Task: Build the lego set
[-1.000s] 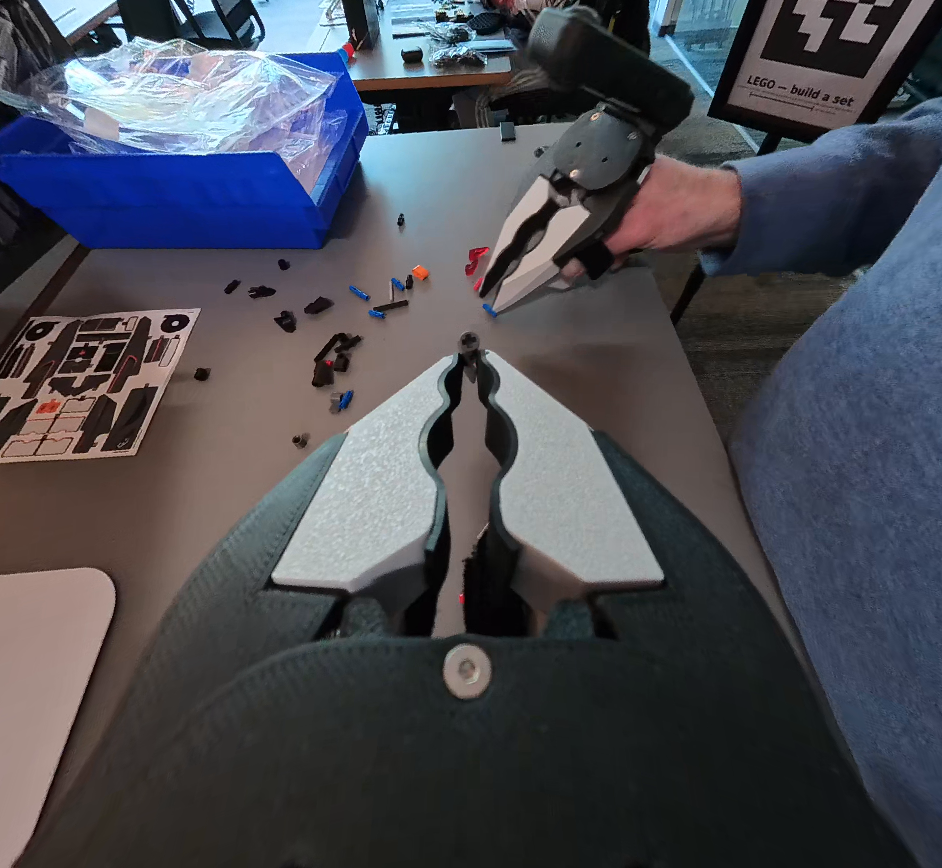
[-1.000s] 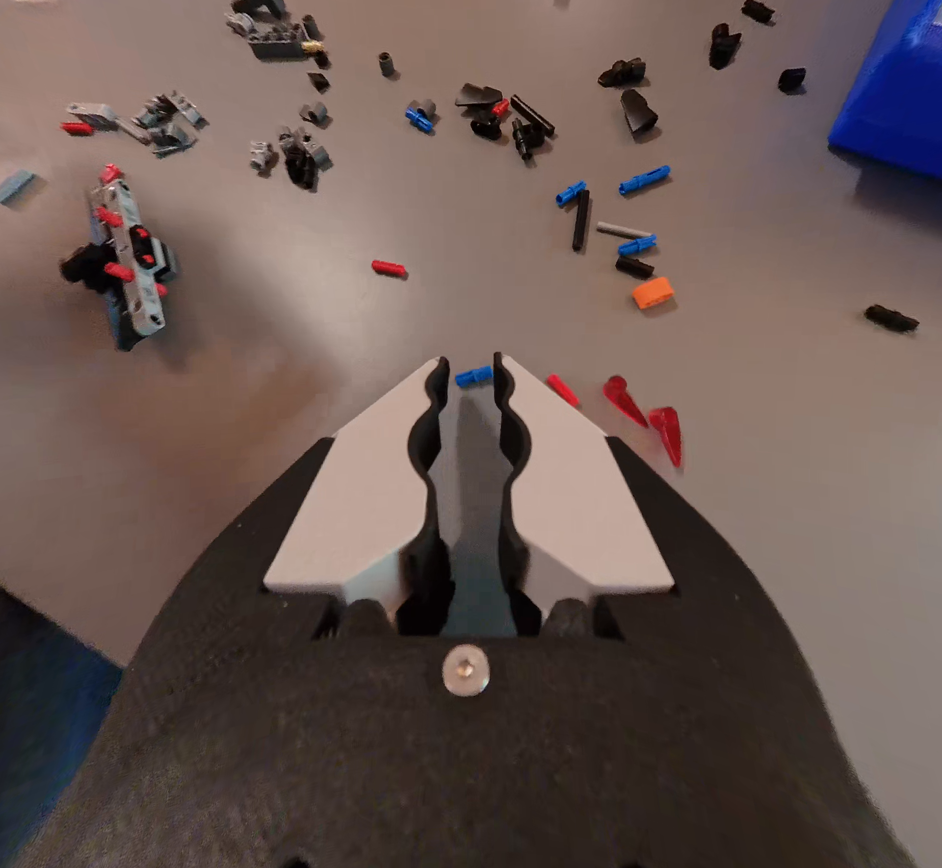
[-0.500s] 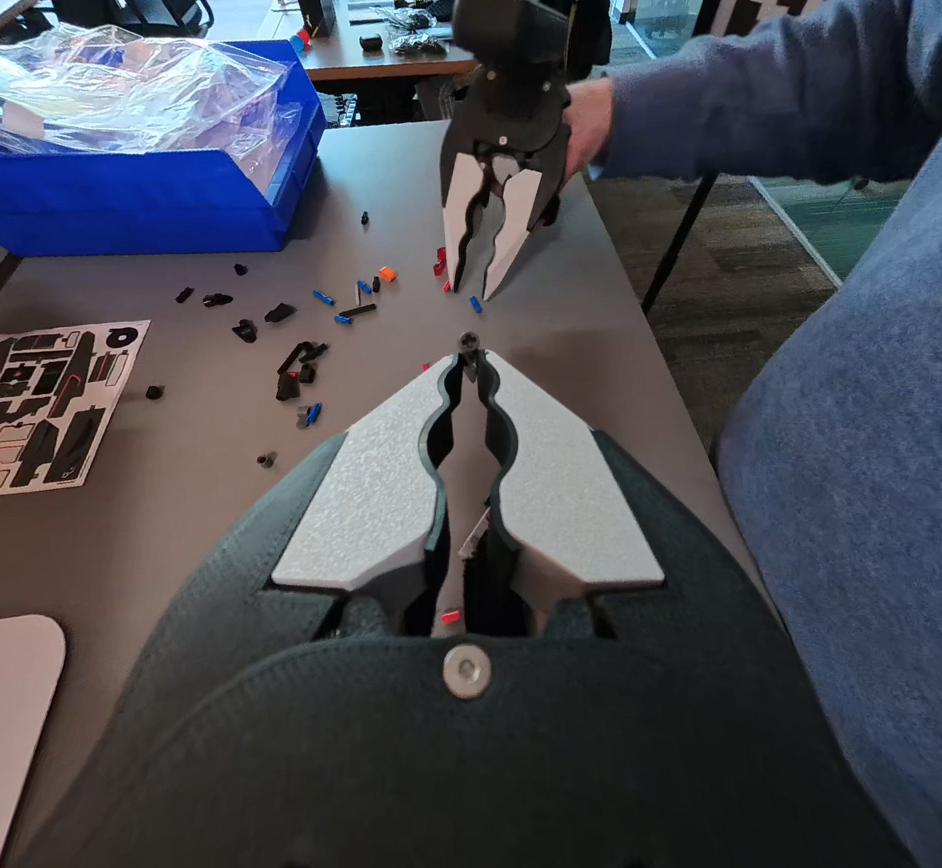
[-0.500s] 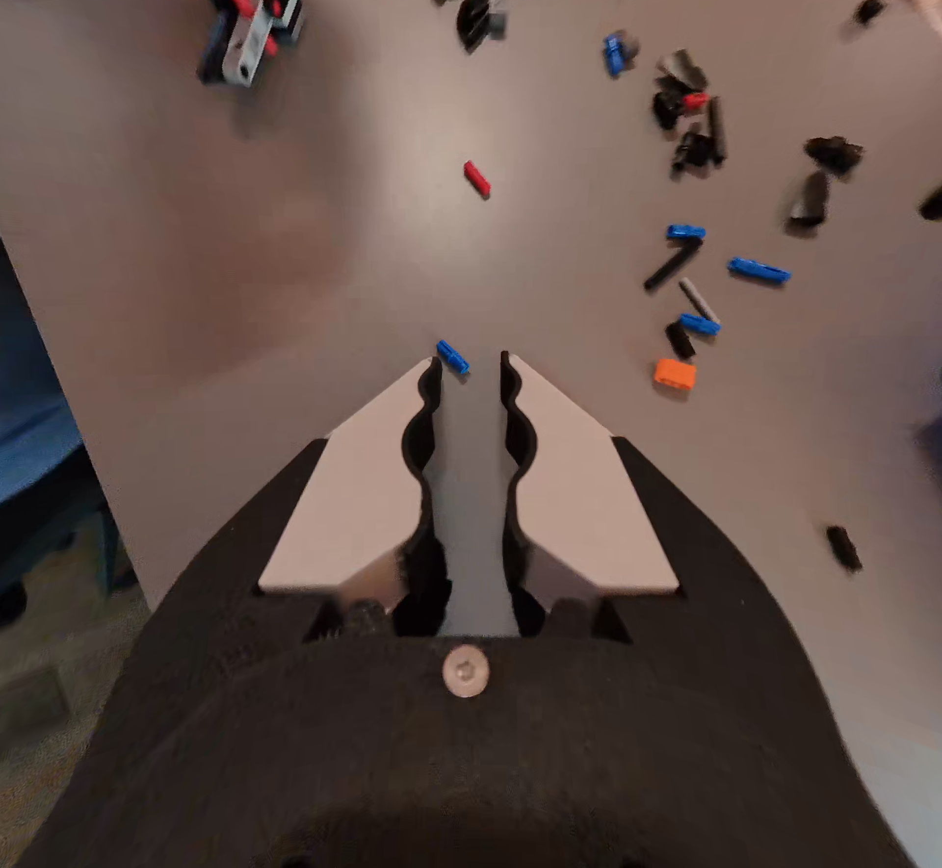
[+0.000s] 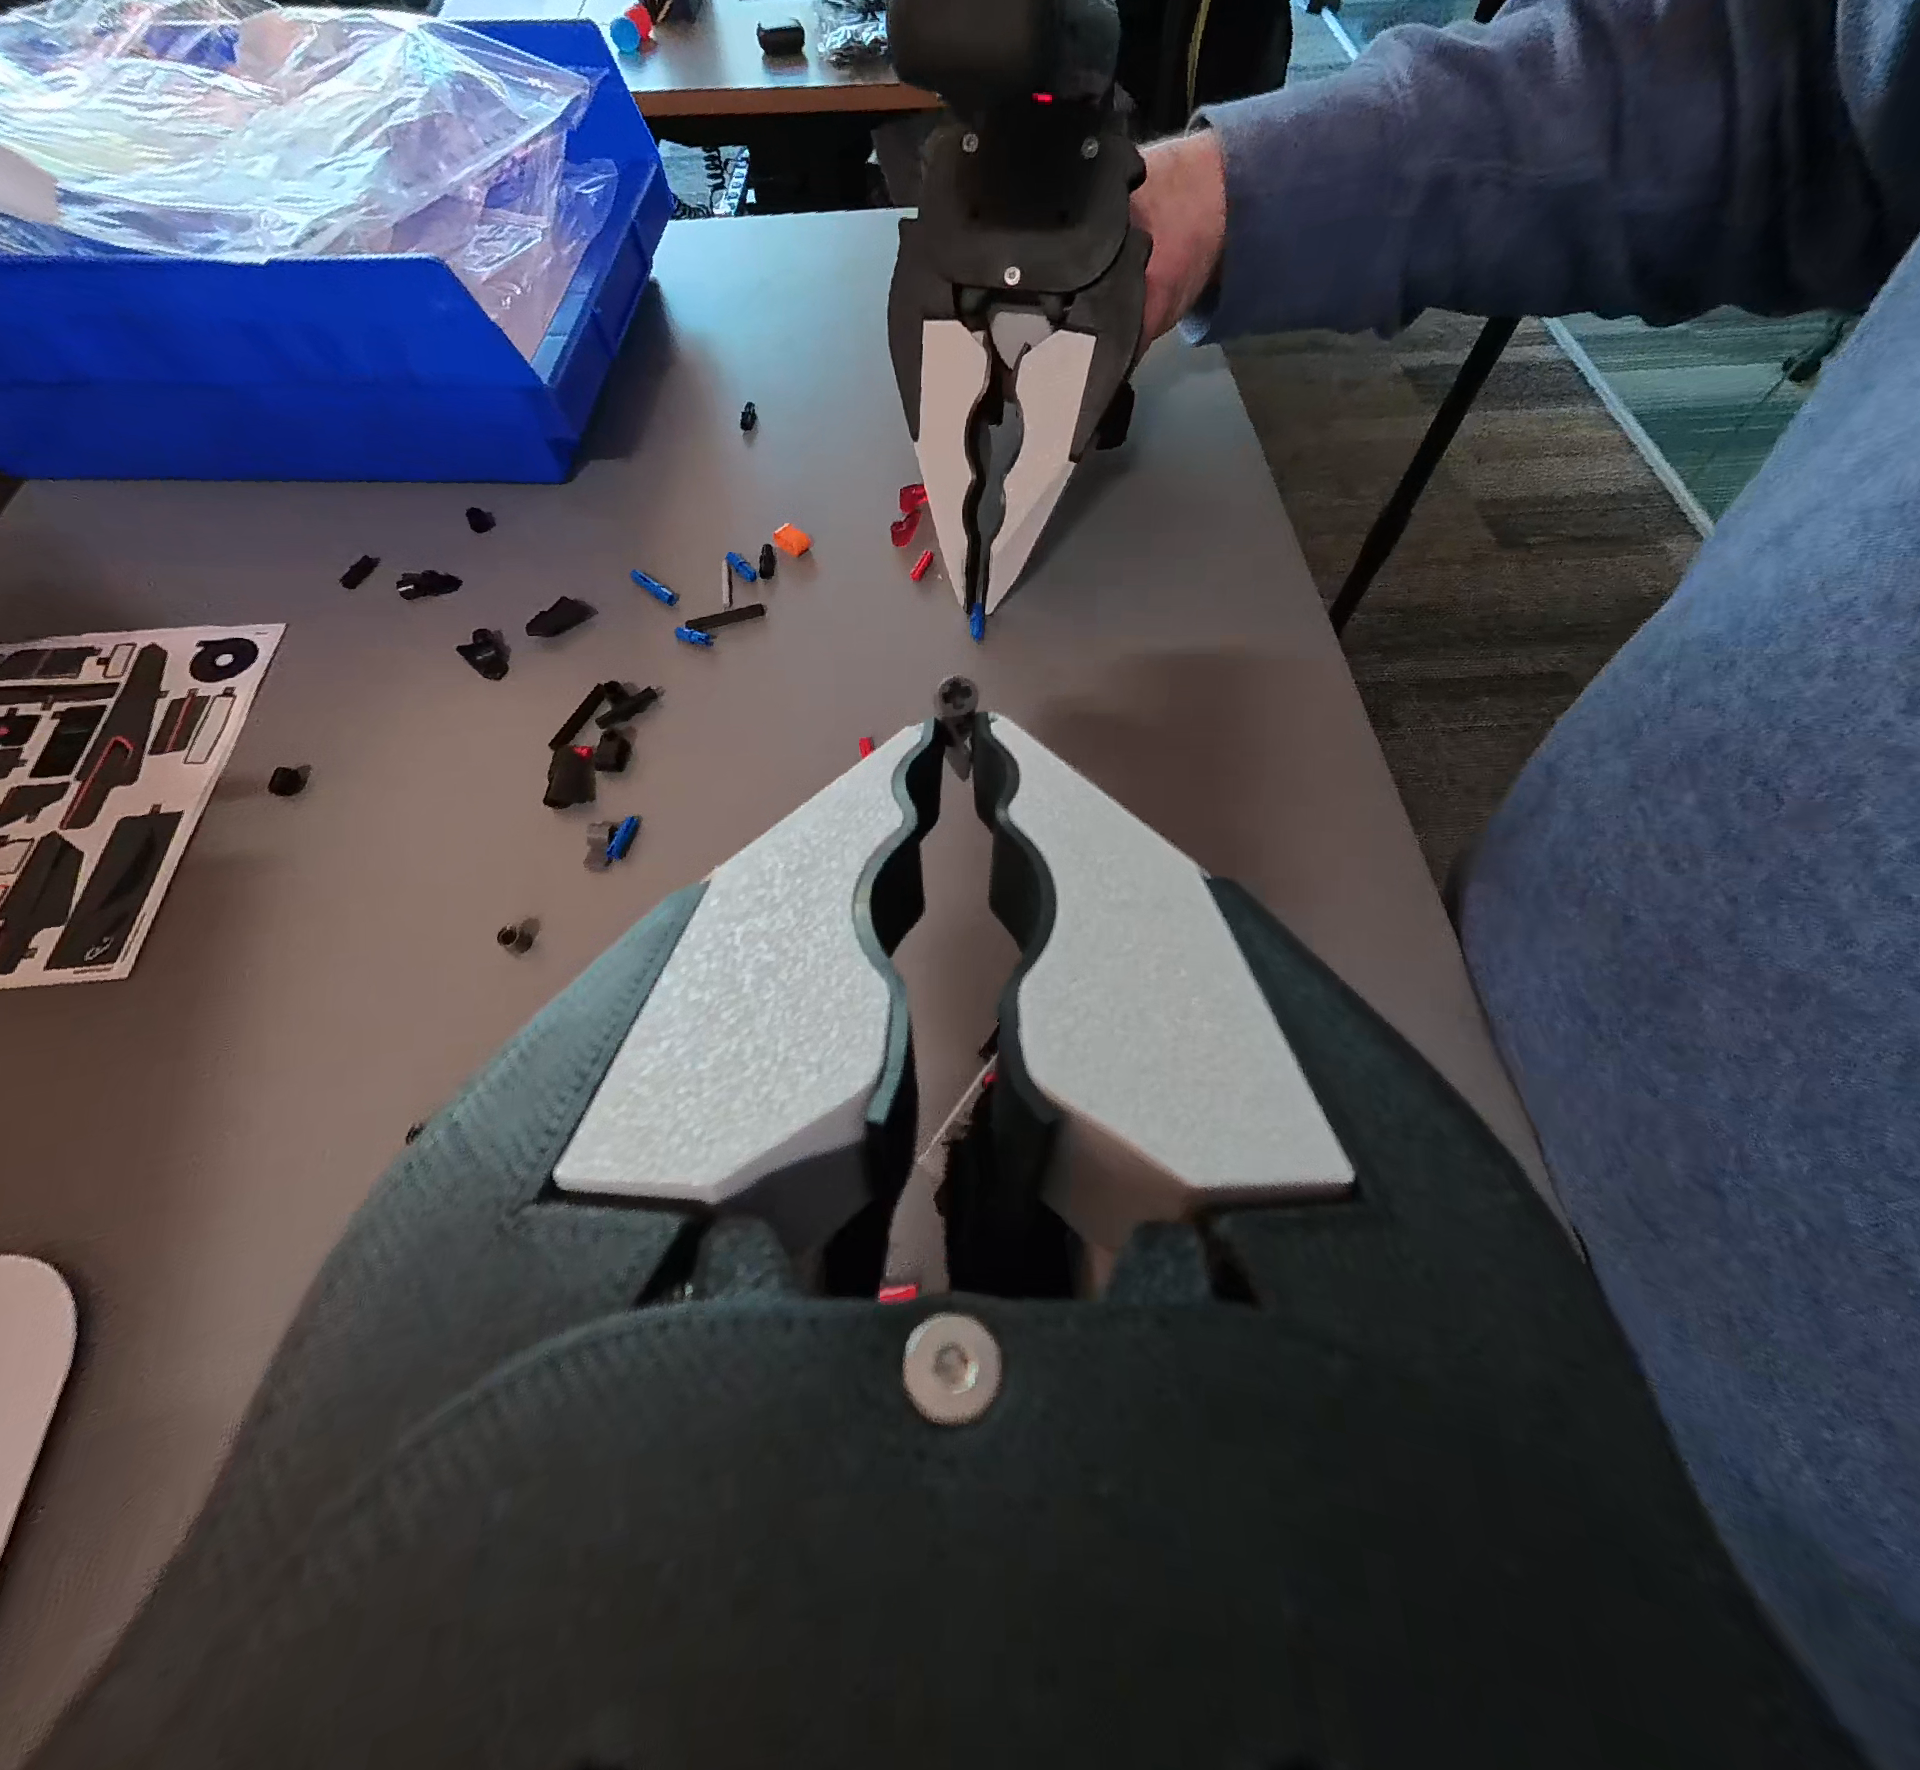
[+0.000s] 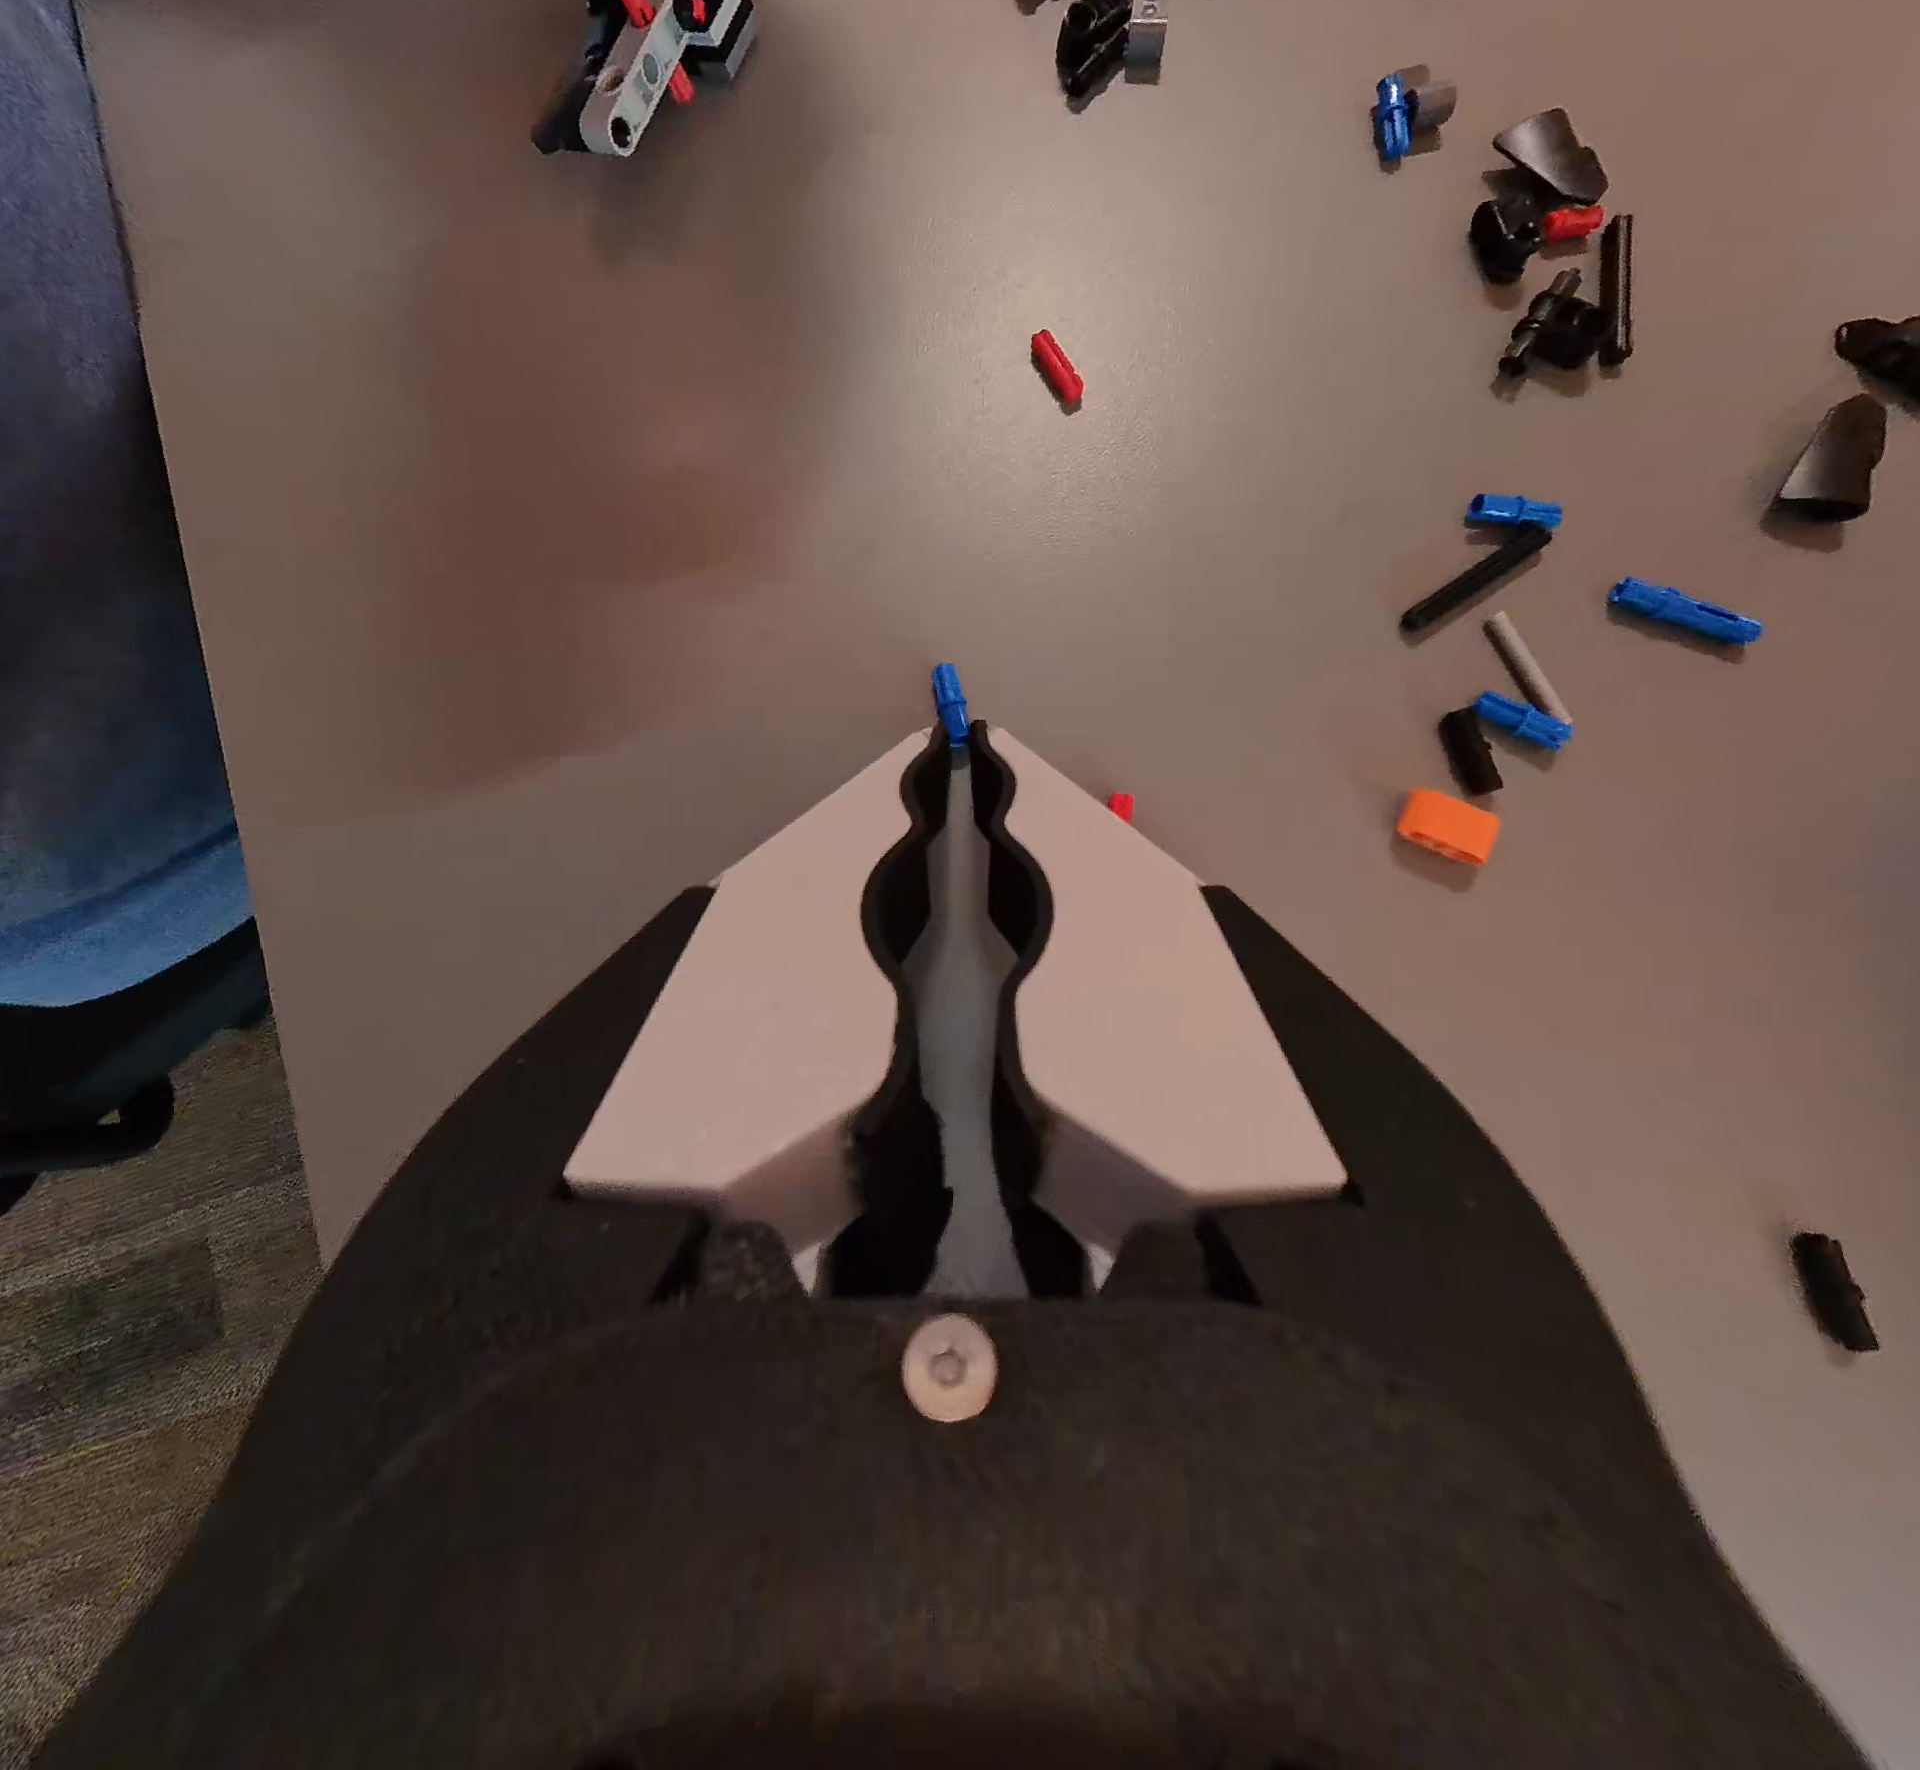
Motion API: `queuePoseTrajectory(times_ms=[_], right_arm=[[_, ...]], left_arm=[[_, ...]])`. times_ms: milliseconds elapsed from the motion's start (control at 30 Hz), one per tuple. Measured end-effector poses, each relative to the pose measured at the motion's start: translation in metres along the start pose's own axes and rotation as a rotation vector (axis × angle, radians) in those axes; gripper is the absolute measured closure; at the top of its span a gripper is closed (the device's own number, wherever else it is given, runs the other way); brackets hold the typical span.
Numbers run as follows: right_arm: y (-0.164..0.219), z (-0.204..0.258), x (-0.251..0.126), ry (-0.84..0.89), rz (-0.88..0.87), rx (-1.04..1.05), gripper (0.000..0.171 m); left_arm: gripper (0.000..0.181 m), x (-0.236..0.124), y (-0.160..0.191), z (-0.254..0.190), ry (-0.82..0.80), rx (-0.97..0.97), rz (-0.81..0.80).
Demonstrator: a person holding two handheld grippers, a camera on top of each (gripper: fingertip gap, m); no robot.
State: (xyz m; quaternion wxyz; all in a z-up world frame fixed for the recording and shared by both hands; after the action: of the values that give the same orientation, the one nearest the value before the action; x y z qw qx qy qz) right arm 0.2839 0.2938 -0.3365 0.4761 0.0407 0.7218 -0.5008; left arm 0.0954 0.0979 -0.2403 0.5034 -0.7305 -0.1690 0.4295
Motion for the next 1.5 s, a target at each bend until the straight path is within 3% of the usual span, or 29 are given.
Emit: queuePoseTrajectory(times_ms=[1300,1500], right_arm=[[-0.016,0.009,0.016,-0.005,-0.016,-0.054,0.171],[-0.048,0.011,0.003,0.093,-0.108,-0.004,0.171]], left_arm=[[0.177,0.028,0.003,0.006,0.043,0.006,0.085],[0.177,0.037,0.003,0.004,-0.003,0.037,0.094]])
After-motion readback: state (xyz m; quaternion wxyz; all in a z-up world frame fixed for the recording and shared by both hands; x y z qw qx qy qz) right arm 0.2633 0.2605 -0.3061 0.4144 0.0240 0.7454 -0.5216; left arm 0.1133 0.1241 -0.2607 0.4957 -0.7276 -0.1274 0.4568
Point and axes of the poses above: each gripper's, where its closed fingertips meet, x out along the fingers, y out of its underside, z = x × y across the jaws, the point moved 9 cm from there along -x, back along the fingers, and after that the axes turned 9 degrees about -x, right-handed, at the moved point
